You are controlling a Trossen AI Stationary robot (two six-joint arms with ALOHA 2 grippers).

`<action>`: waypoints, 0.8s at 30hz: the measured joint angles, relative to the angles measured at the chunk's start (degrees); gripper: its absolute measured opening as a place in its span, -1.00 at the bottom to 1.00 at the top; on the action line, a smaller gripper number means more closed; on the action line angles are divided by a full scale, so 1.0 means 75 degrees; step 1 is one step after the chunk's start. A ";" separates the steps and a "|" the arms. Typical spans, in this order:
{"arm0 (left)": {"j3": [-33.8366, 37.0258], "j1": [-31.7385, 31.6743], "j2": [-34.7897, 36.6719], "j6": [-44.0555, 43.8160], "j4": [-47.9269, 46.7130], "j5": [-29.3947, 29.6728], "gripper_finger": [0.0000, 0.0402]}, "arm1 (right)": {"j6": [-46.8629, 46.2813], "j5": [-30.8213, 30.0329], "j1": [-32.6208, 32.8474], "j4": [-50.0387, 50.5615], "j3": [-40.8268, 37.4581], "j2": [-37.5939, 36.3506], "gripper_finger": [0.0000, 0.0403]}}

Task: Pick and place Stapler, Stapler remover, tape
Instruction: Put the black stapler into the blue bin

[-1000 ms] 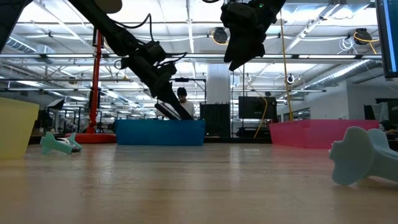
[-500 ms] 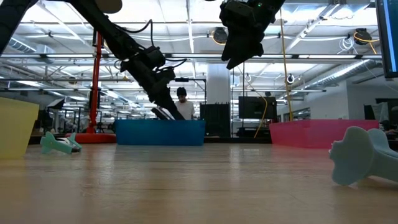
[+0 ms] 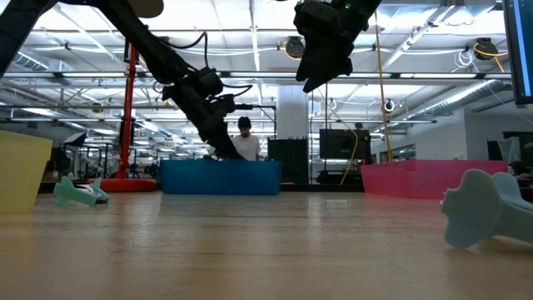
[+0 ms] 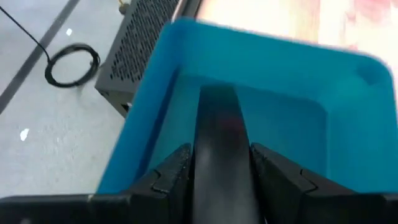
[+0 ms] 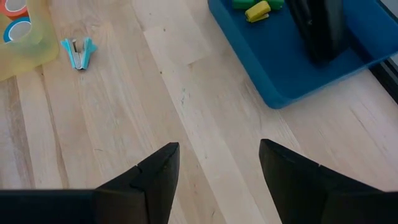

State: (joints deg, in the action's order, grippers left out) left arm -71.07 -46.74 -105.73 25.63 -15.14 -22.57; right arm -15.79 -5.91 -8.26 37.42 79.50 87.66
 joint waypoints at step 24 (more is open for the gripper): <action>-0.1029 0.0354 -0.0009 0.0947 -0.2276 0.1208 -0.12 | 0.0029 0.0020 0.0001 -0.0386 0.0000 0.0000 0.05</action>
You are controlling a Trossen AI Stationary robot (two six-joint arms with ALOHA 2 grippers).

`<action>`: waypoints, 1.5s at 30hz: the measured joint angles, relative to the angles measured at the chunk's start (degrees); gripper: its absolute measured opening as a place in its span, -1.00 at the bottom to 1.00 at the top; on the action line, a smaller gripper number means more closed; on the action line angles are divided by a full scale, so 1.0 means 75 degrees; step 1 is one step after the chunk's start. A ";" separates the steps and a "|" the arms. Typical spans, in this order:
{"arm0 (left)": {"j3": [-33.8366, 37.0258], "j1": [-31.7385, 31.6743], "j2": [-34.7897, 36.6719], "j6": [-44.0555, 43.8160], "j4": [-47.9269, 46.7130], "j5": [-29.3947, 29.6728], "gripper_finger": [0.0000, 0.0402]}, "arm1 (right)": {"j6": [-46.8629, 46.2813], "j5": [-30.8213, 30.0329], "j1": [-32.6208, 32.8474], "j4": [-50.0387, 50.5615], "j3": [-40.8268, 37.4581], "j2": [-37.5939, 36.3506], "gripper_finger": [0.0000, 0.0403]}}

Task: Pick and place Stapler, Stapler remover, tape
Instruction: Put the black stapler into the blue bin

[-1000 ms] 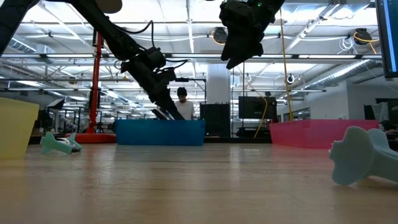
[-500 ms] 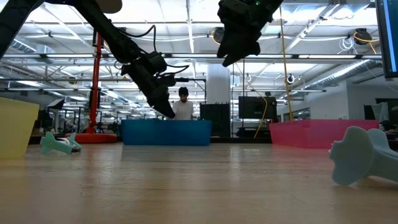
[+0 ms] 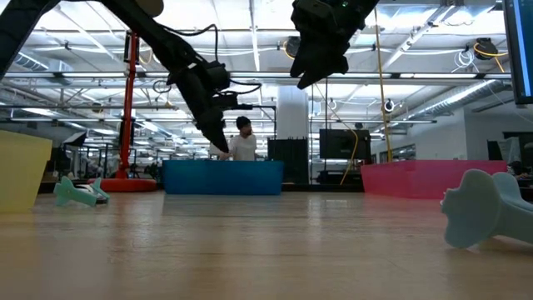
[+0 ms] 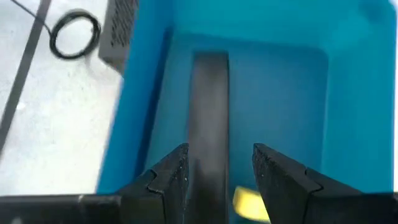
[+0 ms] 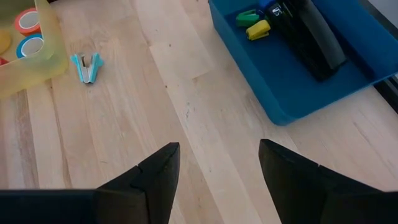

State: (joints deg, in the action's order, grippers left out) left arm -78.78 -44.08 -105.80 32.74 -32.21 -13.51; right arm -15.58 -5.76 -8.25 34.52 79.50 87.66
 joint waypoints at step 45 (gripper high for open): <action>-0.1973 0.0638 -0.1767 0.0644 -0.1948 0.2405 0.21 | 0.0234 -0.0006 -0.0001 -0.0008 0.0000 0.0000 0.05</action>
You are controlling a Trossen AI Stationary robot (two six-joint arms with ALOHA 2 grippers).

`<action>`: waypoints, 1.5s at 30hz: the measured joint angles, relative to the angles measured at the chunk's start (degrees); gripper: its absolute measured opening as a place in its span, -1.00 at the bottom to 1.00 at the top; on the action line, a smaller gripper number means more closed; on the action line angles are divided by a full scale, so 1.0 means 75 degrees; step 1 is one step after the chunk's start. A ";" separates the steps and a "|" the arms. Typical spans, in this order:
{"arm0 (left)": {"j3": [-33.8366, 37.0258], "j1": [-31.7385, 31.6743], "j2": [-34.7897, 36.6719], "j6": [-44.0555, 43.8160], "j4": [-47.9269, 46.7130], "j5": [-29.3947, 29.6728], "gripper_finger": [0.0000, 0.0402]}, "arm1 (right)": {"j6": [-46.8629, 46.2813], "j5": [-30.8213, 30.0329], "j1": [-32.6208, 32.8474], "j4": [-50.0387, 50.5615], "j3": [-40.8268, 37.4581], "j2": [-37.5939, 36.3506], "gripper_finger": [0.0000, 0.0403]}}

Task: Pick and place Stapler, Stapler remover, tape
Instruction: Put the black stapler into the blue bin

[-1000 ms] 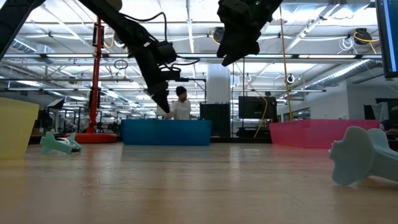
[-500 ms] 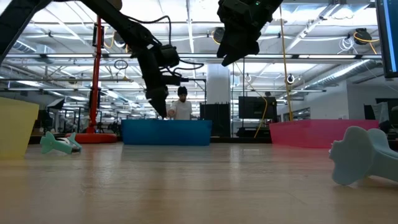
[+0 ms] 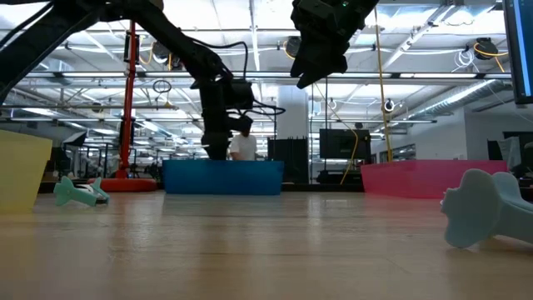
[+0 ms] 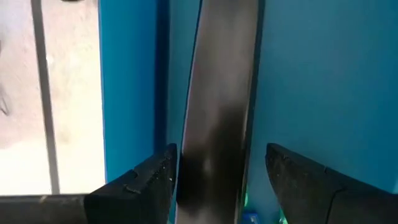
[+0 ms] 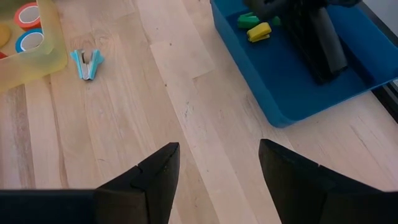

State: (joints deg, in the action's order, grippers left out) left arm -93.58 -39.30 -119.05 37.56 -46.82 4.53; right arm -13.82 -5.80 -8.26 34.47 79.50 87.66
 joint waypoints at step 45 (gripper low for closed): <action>-0.1110 0.0180 -0.0199 0.1527 -0.0337 -0.0648 -0.33 | 0.0143 -0.0015 0.0001 0.0002 0.0000 0.0000 0.05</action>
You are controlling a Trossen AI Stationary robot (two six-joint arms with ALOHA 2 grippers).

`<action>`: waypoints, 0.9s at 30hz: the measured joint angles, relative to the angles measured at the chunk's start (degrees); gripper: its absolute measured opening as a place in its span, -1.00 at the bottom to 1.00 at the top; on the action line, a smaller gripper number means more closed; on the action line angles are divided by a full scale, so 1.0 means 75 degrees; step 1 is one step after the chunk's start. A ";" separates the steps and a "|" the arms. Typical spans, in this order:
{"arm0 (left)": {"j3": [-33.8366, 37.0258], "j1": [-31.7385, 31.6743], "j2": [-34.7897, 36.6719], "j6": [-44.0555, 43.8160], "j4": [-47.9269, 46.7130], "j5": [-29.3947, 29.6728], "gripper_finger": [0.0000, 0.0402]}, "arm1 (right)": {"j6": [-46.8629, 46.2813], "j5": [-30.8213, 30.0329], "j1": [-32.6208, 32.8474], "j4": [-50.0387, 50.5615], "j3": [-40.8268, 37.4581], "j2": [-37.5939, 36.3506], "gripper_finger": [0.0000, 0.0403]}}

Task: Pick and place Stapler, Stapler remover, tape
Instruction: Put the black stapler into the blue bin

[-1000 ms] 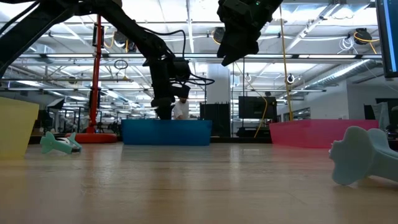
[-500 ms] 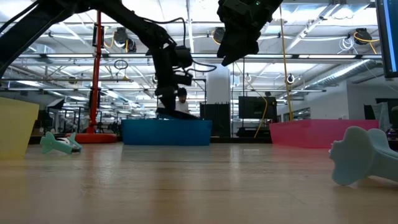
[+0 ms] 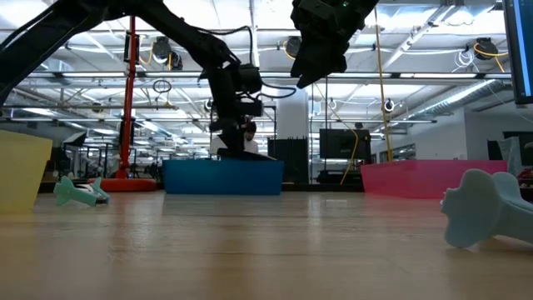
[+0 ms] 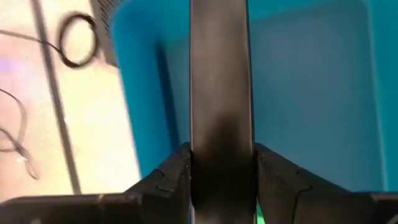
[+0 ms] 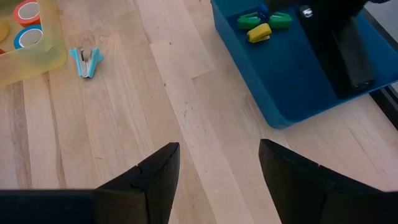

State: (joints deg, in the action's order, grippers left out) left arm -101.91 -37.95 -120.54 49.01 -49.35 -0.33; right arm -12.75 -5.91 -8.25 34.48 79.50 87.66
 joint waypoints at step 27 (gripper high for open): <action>0.0009 -0.0256 -0.0290 -0.0038 0.0236 0.0106 -0.20 | 0.0052 0.0020 0.0007 0.0000 0.0000 0.0000 0.05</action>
State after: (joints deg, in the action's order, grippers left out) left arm -101.84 -39.87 -122.72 48.73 -47.58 0.47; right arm -12.36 -5.76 -8.20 34.48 79.50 87.66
